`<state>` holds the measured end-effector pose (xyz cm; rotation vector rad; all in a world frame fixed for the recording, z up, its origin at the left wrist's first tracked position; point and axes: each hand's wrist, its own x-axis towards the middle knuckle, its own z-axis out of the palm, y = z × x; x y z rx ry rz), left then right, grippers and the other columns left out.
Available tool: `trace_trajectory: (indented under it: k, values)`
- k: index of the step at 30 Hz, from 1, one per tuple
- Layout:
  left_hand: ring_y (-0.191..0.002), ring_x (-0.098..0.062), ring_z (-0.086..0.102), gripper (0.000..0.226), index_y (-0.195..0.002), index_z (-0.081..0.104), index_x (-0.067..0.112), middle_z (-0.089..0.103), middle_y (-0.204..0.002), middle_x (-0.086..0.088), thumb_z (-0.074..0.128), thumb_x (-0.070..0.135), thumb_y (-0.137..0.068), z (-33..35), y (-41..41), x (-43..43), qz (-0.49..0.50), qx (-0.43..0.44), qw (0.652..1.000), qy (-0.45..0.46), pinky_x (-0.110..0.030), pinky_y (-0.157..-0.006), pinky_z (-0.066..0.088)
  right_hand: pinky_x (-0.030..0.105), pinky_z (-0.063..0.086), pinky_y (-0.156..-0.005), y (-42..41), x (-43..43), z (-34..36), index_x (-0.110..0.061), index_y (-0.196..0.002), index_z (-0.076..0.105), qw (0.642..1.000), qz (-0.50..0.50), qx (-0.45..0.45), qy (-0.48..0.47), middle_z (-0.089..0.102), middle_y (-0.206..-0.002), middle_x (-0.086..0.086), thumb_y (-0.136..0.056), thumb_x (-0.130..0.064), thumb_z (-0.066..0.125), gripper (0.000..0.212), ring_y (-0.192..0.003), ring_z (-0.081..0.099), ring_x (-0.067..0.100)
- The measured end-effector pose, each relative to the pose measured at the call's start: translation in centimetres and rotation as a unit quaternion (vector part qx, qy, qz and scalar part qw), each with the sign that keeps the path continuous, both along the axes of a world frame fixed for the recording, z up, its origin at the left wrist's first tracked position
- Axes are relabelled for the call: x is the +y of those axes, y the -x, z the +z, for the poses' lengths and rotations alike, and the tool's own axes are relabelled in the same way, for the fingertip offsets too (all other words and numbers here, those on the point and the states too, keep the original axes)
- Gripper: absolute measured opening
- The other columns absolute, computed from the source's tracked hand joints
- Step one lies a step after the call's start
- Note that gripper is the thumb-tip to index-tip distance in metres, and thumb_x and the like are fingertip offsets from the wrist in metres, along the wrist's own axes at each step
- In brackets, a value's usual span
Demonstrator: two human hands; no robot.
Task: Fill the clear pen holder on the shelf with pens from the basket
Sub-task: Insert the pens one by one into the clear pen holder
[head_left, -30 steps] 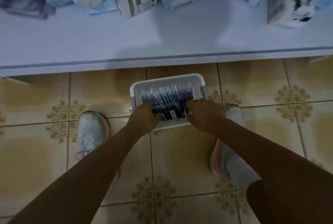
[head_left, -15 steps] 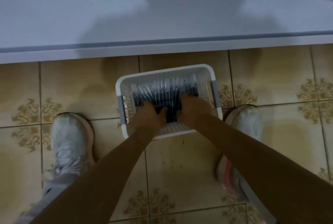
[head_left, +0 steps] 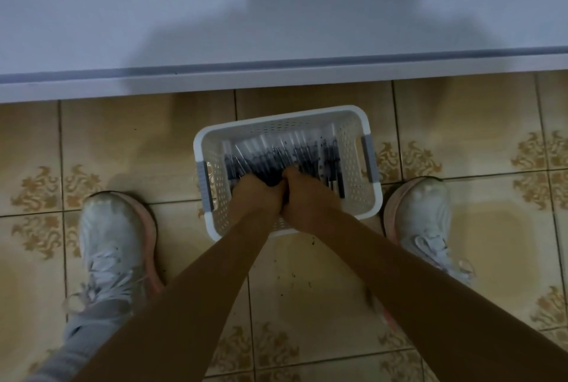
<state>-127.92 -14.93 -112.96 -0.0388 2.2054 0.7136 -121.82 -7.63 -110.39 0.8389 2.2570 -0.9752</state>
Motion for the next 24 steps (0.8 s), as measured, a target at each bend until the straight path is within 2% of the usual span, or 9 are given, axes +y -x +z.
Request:
trace_trajectory:
  k: [2, 4, 6, 9, 13, 16, 24]
  values:
    - [-0.062, -0.019, 0.059, 0.032, -0.085, 0.066, 0.004, 0.062, -0.071, -0.006, 0.068, 0.036, -0.085, 0.2, 0.4, 0.1, -0.003, -0.022, 1.0, 0.004, -0.025, -0.051, 0.046, 0.042, 0.053, -0.08, 0.3, -0.3, -0.2, -0.012, -0.114, 0.046, 1.0, -0.004, -0.009, 0.006, 0.06, -0.107, 0.01, -0.089, -0.025, 0.057, 0.031, -0.094, 0.06, 0.026]
    - [-0.057, -0.014, 0.054, 0.029, -0.075, 0.061, 0.009, 0.057, -0.065, -0.002, 0.065, 0.036, -0.088, 0.5, 0.9, 0.1, -0.026, -0.032, 0.999, 0.012, -0.021, -0.049, 0.041, 0.04, 0.052, -0.083, 0.4, -0.3, -0.2, -0.01, -0.116, 0.047, 1.0, -0.003, -0.021, 0.015, 0.059, -0.11, 0.01, -0.089, -0.028, 0.058, 0.034, -0.098, 0.06, 0.027]
    - [-0.055, -0.012, 0.05, 0.033, -0.067, 0.054, 0.015, 0.053, -0.062, 0.0, 0.062, 0.036, -0.09, 0.6, 1.1, 0.2, -0.04, -0.037, 0.998, 0.013, -0.022, -0.047, 0.038, 0.039, 0.052, -0.083, 0.4, -0.3, -0.1, -0.009, -0.118, 0.046, 1.0, -0.002, -0.016, 0.025, 0.059, -0.112, 0.011, -0.088, -0.028, 0.059, 0.037, -0.099, 0.06, 0.026]
    - [-0.051, -0.014, 0.049, 0.037, -0.062, 0.052, 0.012, 0.052, -0.058, -0.003, 0.057, 0.032, -0.093, 1.1, 1.2, 0.2, -0.014, -0.057, 0.998, -0.001, -0.023, -0.046, 0.038, 0.039, 0.052, -0.084, 0.3, -0.4, 0.4, -0.007, -0.123, 0.046, 0.999, -0.031, -0.003, 0.045, 0.061, -0.113, 0.012, -0.089, -0.027, 0.06, 0.042, -0.1, 0.061, 0.027]
    - [-0.055, -0.019, 0.05, 0.031, -0.065, 0.052, 0.009, 0.053, -0.063, -0.009, 0.053, 0.02, -0.094, 2.2, 1.4, 0.4, 0.07, -0.102, 0.992, -0.017, -0.028, -0.054, 0.043, 0.04, 0.052, -0.087, -0.3, -0.4, 1.1, -0.007, -0.125, 0.049, 0.998, -0.052, 0.001, 0.037, 0.06, -0.117, 0.013, -0.093, -0.026, 0.055, 0.038, -0.103, 0.06, 0.028]
    - [-0.054, -0.019, 0.048, 0.03, -0.066, 0.051, 0.008, 0.05, -0.061, -0.01, 0.051, 0.016, -0.095, 3.2, 1.3, 0.6, 0.082, -0.126, 0.988, -0.026, -0.027, -0.05, 0.04, 0.036, 0.052, -0.084, -0.7, -0.1, 1.4, -0.008, -0.122, 0.053, 0.997, -0.068, -0.007, 0.022, 0.061, -0.116, 0.012, -0.092, -0.019, 0.056, 0.031, -0.101, 0.061, 0.026]
    - [-0.052, -0.017, 0.044, 0.033, -0.064, 0.048, 0.009, 0.046, -0.059, -0.007, 0.05, 0.019, -0.096, 3.2, 1.1, 0.7, 0.118, -0.124, 0.985, -0.031, -0.025, -0.051, 0.036, 0.035, 0.052, -0.079, -1.4, 0.5, 0.9, -0.007, -0.121, 0.056, 0.996, -0.087, -0.005, 0.016, 0.063, -0.113, 0.013, -0.093, -0.016, 0.052, 0.03, -0.098, 0.061, 0.027]
